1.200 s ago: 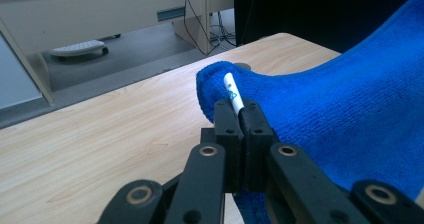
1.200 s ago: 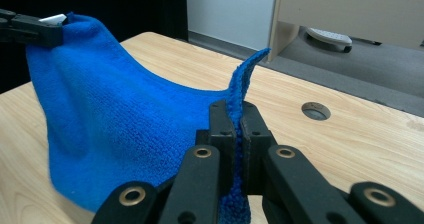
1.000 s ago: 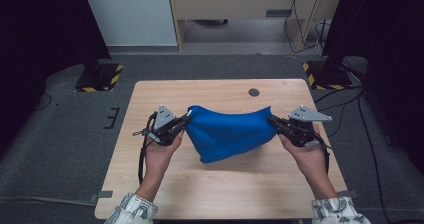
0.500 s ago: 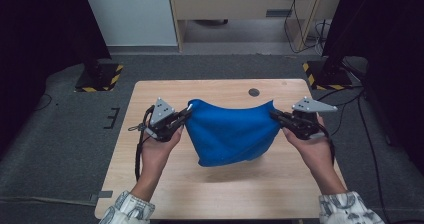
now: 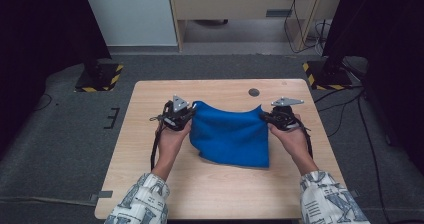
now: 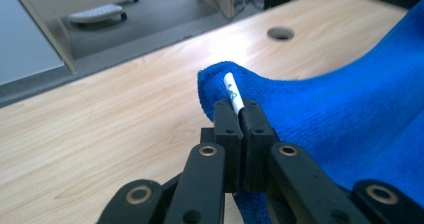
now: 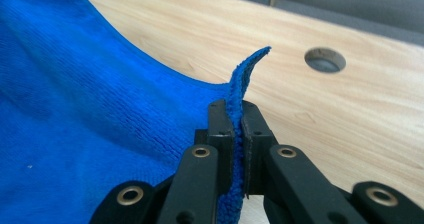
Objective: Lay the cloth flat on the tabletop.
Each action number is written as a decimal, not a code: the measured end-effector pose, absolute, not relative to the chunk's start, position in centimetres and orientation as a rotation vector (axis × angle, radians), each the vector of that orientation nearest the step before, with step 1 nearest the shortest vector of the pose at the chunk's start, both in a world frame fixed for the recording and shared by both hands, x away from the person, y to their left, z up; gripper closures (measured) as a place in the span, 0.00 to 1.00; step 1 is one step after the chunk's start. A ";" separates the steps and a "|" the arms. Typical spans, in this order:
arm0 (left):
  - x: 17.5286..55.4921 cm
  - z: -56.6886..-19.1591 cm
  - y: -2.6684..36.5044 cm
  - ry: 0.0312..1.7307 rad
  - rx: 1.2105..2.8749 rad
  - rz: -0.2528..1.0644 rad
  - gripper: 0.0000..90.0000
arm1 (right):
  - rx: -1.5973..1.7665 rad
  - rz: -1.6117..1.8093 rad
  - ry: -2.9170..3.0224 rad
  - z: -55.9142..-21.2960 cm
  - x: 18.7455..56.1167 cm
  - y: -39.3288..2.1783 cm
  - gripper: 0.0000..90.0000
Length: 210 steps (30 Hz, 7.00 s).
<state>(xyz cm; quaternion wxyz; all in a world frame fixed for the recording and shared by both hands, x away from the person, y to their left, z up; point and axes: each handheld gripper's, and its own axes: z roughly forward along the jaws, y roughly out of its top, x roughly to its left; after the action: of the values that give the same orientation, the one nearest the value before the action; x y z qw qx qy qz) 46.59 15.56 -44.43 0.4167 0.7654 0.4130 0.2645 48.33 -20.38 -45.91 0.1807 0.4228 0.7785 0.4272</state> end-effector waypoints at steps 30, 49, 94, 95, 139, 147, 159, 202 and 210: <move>48.8 -46.0 16.8 1.122 1.897 0.551 0.20 | 1.283 1.115 2.202 -47.5 51.9 -19.7 0.17; 39.7 -48.2 19.7 1.060 1.863 0.525 0.12 | 1.113 1.241 2.271 -48.4 41.9 -19.1 0.54; 39.6 -52.7 18.5 1.075 2.079 0.571 0.23 | 0.920 1.188 2.440 -52.4 36.3 -16.6 0.53; 39.6 -52.7 18.6 1.075 2.073 0.570 0.23 | 0.913 1.187 2.444 -52.4 36.3 -16.5 0.53; 41.0 -53.3 16.6 0.970 2.137 0.549 0.52 | 0.904 1.159 2.493 -53.2 37.1 -16.5 0.98; 40.9 -53.0 16.1 0.948 2.140 0.546 0.88 | 0.898 1.184 2.485 -52.9 37.0 -16.6 0.98; 39.4 -50.7 17.7 0.909 2.146 0.536 0.92 | 0.860 1.253 2.488 -51.2 35.6 -16.6 0.98; 42.9 -49.8 15.6 0.948 2.035 0.472 0.31 | 1.224 1.153 2.266 -50.5 40.9 -21.4 0.37; 42.1 -49.3 14.1 0.922 2.017 0.469 0.19 | 1.192 1.144 2.227 -50.0 37.0 -22.4 0.75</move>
<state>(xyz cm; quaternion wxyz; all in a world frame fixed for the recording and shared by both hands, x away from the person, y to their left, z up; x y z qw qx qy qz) 42.06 14.11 -49.29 0.4234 0.8061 0.3684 0.1875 37.04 -22.44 -50.01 0.1831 0.4226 0.7895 0.4057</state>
